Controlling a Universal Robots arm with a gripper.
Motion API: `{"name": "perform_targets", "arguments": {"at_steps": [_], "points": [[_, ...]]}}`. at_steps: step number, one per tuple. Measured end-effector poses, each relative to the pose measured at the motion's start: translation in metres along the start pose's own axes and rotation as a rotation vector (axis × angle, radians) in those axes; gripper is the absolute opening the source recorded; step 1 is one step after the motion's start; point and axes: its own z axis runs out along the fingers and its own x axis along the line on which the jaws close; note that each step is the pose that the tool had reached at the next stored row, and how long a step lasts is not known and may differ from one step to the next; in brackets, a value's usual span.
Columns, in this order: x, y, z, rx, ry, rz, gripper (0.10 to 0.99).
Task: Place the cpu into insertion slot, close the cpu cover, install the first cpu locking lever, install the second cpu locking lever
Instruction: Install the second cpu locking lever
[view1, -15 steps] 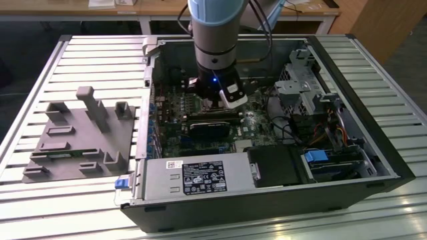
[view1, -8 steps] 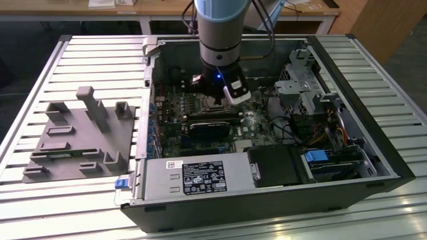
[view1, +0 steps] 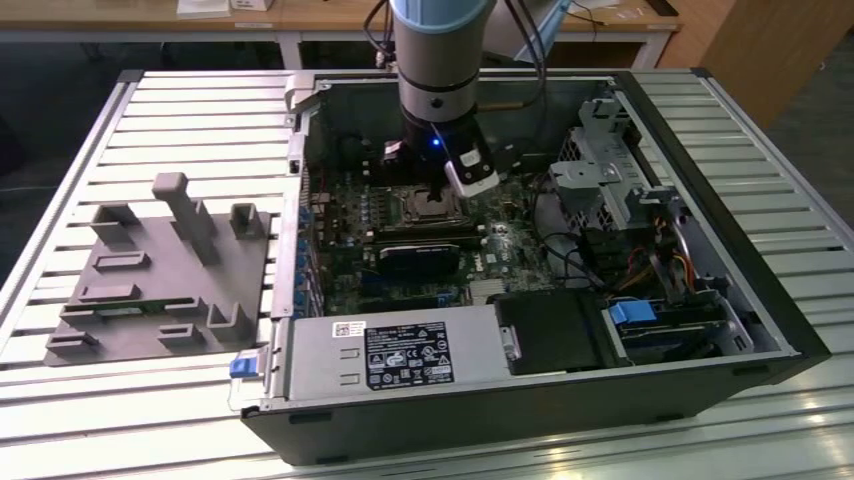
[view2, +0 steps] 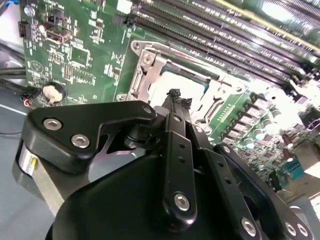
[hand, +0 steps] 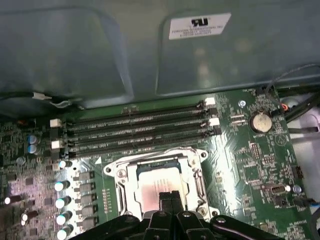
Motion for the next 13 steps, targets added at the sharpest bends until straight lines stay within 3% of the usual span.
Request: {"name": "perform_targets", "arguments": {"at_steps": [4,6,13], "points": [[0.0001,0.0008,0.0002,0.001,-0.0003,0.000,0.106],[0.0001,0.0009,0.0002,0.012,-0.0018,-0.001,0.106],[0.0001,0.0009,0.0002,0.013,-0.0021,-0.001,0.106]]}}
